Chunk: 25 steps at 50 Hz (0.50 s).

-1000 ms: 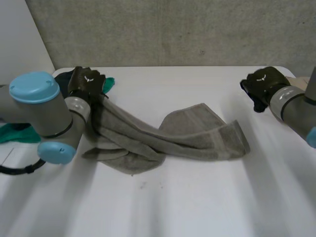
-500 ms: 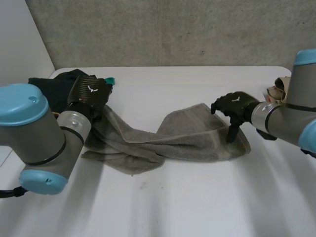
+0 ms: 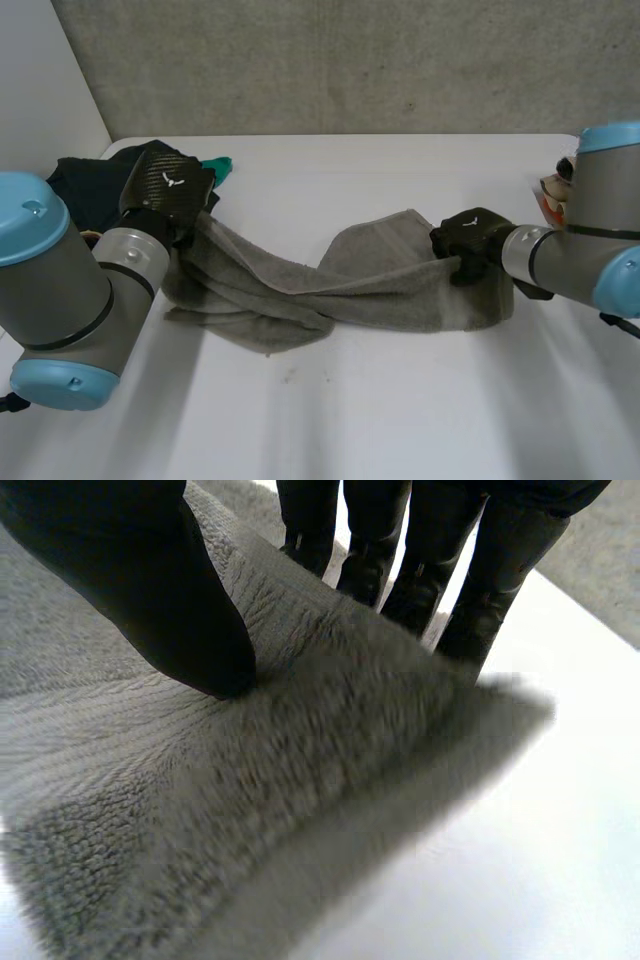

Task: Fold the laundry.

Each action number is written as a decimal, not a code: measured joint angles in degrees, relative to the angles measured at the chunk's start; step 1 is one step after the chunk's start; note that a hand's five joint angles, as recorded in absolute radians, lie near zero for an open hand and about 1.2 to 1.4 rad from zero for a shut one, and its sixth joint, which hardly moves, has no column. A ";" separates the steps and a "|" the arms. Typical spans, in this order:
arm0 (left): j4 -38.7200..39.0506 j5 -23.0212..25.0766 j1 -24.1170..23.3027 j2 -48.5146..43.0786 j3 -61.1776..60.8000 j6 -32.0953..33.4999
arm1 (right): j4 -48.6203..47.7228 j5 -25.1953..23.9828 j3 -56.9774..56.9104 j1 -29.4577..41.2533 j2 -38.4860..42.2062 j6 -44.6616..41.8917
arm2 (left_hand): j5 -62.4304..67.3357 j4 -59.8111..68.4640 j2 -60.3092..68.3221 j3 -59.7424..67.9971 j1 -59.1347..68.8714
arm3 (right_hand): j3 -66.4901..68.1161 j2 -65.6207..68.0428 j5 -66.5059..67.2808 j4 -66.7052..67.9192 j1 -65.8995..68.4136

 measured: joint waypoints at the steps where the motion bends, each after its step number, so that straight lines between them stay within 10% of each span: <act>1: -0.08 -0.05 0.09 -0.01 -0.01 0.00 | 0.63 -0.01 1.18 -0.14 -1.67 -0.87 | 0.00 0.00 0.00 0.00 0.00 | 0.00 0.00 0.00 0.00 0.00; 15: -0.13 0.36 0.55 -2.65 -0.83 0.03 | 13.93 2.99 10.62 -1.98 -12.08 -19.86 | 0.00 0.00 0.00 0.00 0.00 | 0.00 0.00 0.00 0.01 0.00; 25: 6.64 0.44 3.11 -17.65 20.48 3.67 | -18.65 9.92 1.16 -1.66 -8.59 -4.78 | 0.00 0.00 0.01 0.04 0.00 | 0.00 0.00 0.00 0.02 0.00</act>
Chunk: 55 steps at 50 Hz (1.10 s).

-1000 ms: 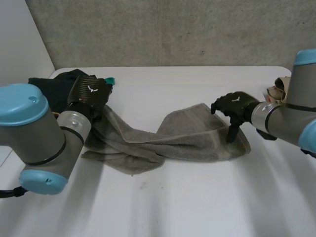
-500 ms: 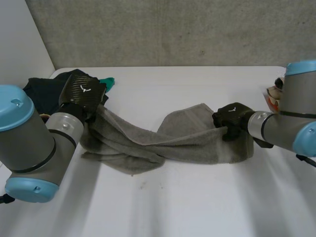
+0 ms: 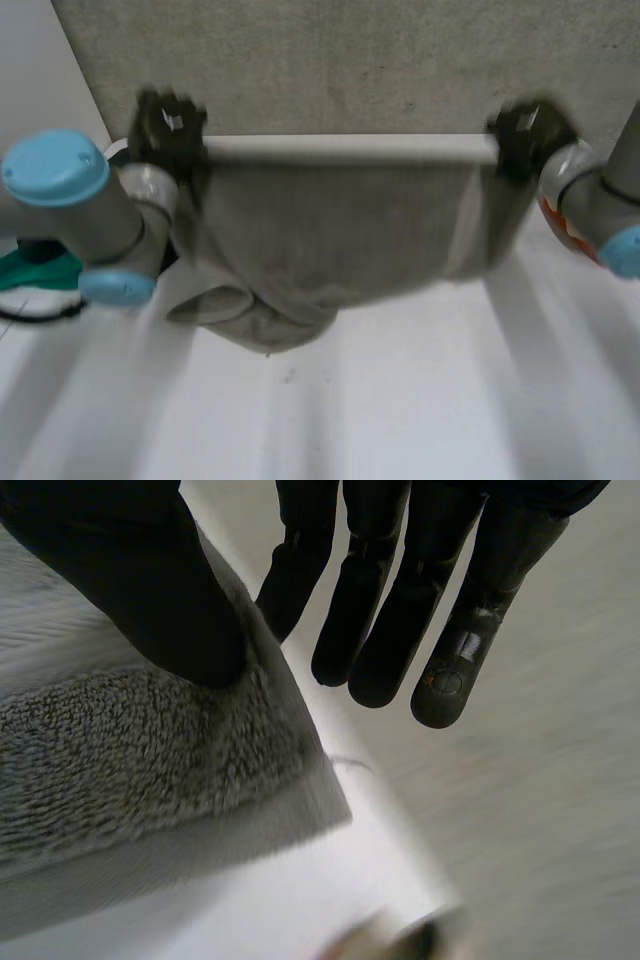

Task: Fold the laundry.

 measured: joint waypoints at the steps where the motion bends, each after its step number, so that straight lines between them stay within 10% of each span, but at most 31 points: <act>1: 1.75 0.04 0.43 -0.76 3.29 0.51 | -4.36 0.88 -1.23 0.02 -0.78 2.59 | 0.00 0.00 0.00 0.00 0.00 | 0.00 0.00 0.00 0.00 0.00; 12: 22.76 0.02 0.58 7.62 11.36 -3.71 | -27.23 3.75 0.29 -0.39 -15.07 18.78 | 0.00 0.00 0.01 0.00 0.00 | 0.00 0.00 0.02 0.04 0.00; 44: 12.77 -0.08 0.06 11.55 -34.30 -8.57 | -4.70 -12.12 38.13 -4.35 -14.16 5.43 | 0.00 -0.02 0.03 0.01 0.00 | 0.00 0.00 0.42 0.09 0.55; 49: 11.88 -0.14 0.15 12.48 -33.92 -8.74 | -3.89 -12.47 37.12 -5.23 -12.54 10.75 | 0.00 0.02 0.05 0.02 0.00 | -35.95 -37.24 -34.54 -35.80 -32.26; 55: 10.98 -0.11 0.10 15.64 -33.06 -8.91 | -4.55 -13.61 36.52 -5.54 -12.20 19.15 | 0.00 0.02 0.05 0.02 0.00 | -46.27 -45.48 -45.43 -47.12 -38.17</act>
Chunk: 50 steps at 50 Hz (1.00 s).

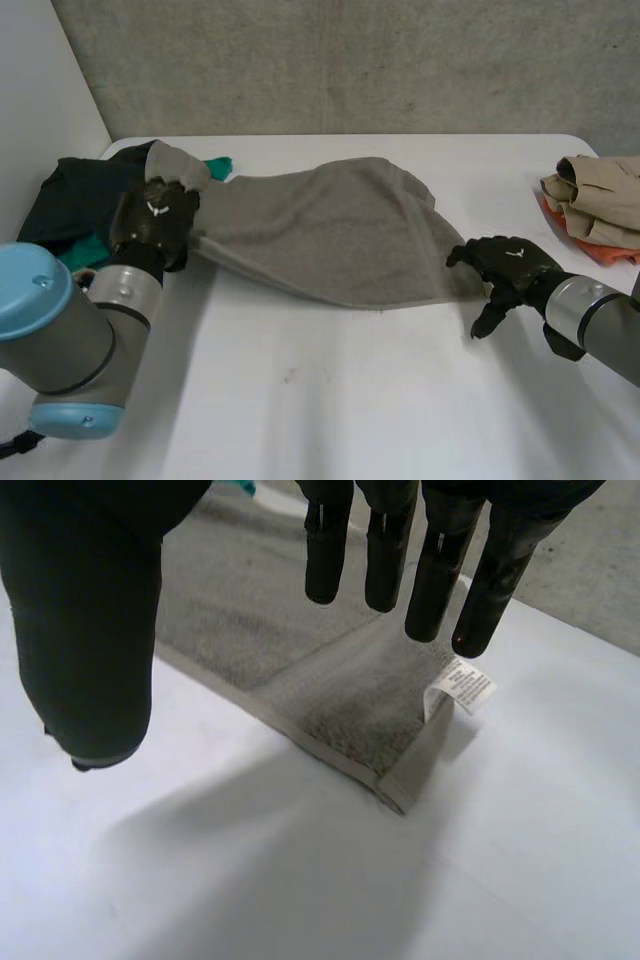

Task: Fold the laundry.

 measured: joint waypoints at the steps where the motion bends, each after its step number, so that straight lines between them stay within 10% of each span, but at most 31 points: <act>1: 0.00 0.00 0.00 0.00 0.00 0.00 | 0.00 0.00 0.00 0.00 0.00 0.00 | 0.00 0.00 0.00 0.00 0.00 | 0.00 0.00 0.00 0.00 0.00; 14: -9.55 -0.09 -6.34 10.51 6.39 -0.14 | -5.42 1.23 0.12 9.92 -1.78 29.21 | 0.00 0.00 0.00 0.00 0.00 | -9.05 -9.11 -7.33 -7.13 -6.95; 21: -10.84 -0.27 -8.25 13.81 9.03 -0.13 | -11.82 10.65 -4.10 21.89 2.47 41.86 | 0.00 0.00 0.00 0.00 0.00 | -9.05 -9.11 -7.33 -7.13 -6.95; 36: -11.12 -0.36 -8.55 17.85 11.23 -0.84 | -15.87 23.69 -13.82 23.90 14.88 36.22 | 0.00 0.00 0.00 0.00 0.00 | 9.79 8.98 8.75 10.24 8.04; 50: -12.57 -0.35 -7.81 22.37 11.01 -3.86 | -10.78 19.38 -15.42 10.94 16.11 21.03 | 0.00 0.00 0.00 0.00 0.00 | 46.35 45.51 45.12 47.11 38.42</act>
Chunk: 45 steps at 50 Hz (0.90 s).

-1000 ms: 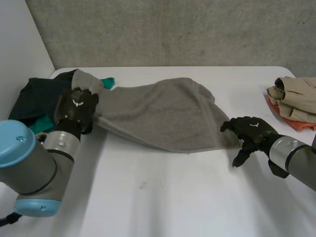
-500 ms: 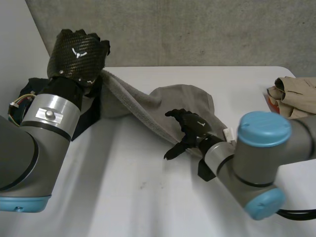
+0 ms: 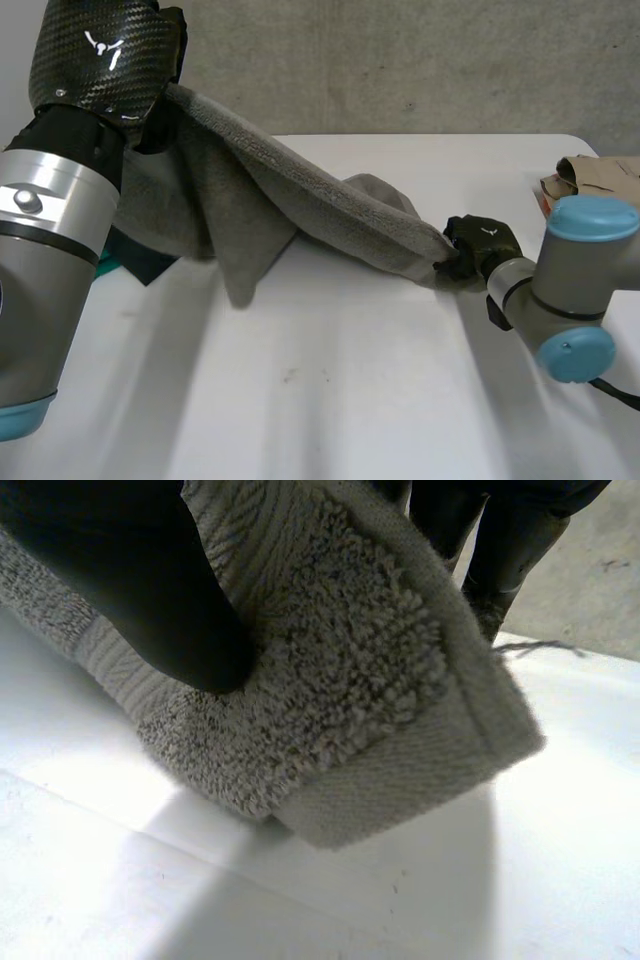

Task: Fold the laundry.

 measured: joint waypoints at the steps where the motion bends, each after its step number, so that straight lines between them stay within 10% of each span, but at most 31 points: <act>1: -0.03 0.00 0.08 0.03 -0.12 -0.03 | 0.52 -0.90 -0.02 -0.41 -0.26 -0.08 | 0.00 0.00 0.00 0.00 0.00 | 0.00 0.00 -0.01 0.00 0.00; 11: -1.03 0.07 2.40 -0.58 -2.56 0.02 | 5.37 -8.96 0.17 -5.87 -9.59 -4.36 | 0.00 0.00 0.00 0.00 0.00 | 0.00 0.00 0.00 0.00 0.00; 24: -7.09 0.63 5.40 -7.66 -5.04 0.24 | 32.62 -11.88 -0.88 -14.04 -38.27 -46.21 | 0.00 0.00 0.00 0.00 0.00 | 0.00 0.00 -0.01 0.07 0.00; 35: -8.05 0.87 5.69 -26.38 2.42 1.85 | 38.83 -6.12 -3.81 -8.27 -24.87 -53.85 | 0.00 0.00 0.00 0.00 0.00 | 0.00 0.00 0.00 0.08 0.00; 45: 3.04 2.18 7.97 -41.02 23.19 11.07 | 12.82 1.93 -21.07 -5.28 -8.46 -48.77 | 0.00 0.00 0.00 0.00 0.00 | 0.00 0.00 0.00 0.08 0.00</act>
